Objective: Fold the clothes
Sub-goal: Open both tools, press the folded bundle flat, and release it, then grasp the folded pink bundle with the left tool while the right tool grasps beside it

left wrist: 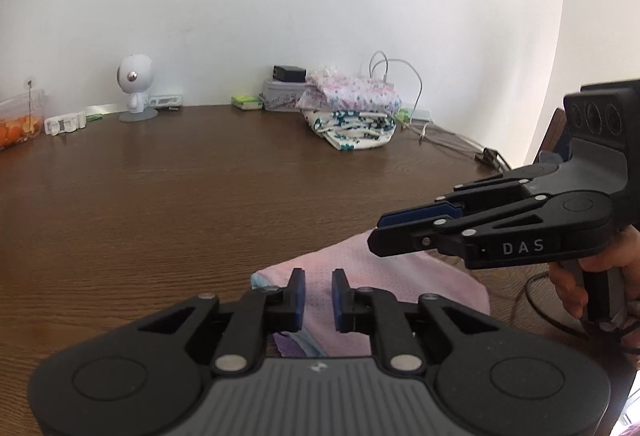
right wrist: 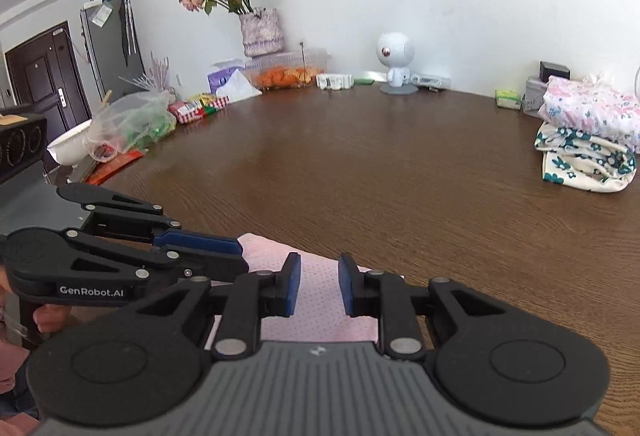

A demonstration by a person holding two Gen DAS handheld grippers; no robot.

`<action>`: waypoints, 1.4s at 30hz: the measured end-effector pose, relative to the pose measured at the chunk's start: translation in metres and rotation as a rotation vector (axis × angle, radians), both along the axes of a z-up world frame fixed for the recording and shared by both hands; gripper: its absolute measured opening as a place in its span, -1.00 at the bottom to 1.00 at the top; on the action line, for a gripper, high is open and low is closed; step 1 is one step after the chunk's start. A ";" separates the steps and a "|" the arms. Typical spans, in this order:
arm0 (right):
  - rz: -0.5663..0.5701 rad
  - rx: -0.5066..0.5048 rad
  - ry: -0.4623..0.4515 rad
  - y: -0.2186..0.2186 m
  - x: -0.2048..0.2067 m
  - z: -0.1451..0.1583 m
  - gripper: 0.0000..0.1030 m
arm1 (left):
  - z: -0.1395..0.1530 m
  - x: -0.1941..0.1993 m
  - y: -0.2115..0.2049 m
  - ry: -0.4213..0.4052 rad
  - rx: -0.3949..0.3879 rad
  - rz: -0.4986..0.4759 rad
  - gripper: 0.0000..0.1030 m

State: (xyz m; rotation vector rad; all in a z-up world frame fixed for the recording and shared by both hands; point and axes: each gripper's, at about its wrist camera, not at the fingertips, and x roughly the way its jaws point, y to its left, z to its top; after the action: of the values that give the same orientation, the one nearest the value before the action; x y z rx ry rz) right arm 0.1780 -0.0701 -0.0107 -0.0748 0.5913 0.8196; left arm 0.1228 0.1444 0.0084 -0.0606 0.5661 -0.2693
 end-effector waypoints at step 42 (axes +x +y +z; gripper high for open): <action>-0.181 0.119 0.054 -0.049 -0.101 -0.003 0.99 | 0.009 -0.108 -0.025 0.031 -0.106 0.197 1.00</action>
State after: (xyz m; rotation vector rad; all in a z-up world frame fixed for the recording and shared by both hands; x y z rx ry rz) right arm 0.0767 -0.1190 -0.0138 0.1082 0.5898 0.6809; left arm 0.0153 0.1196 0.0178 -0.2219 0.5724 -0.1061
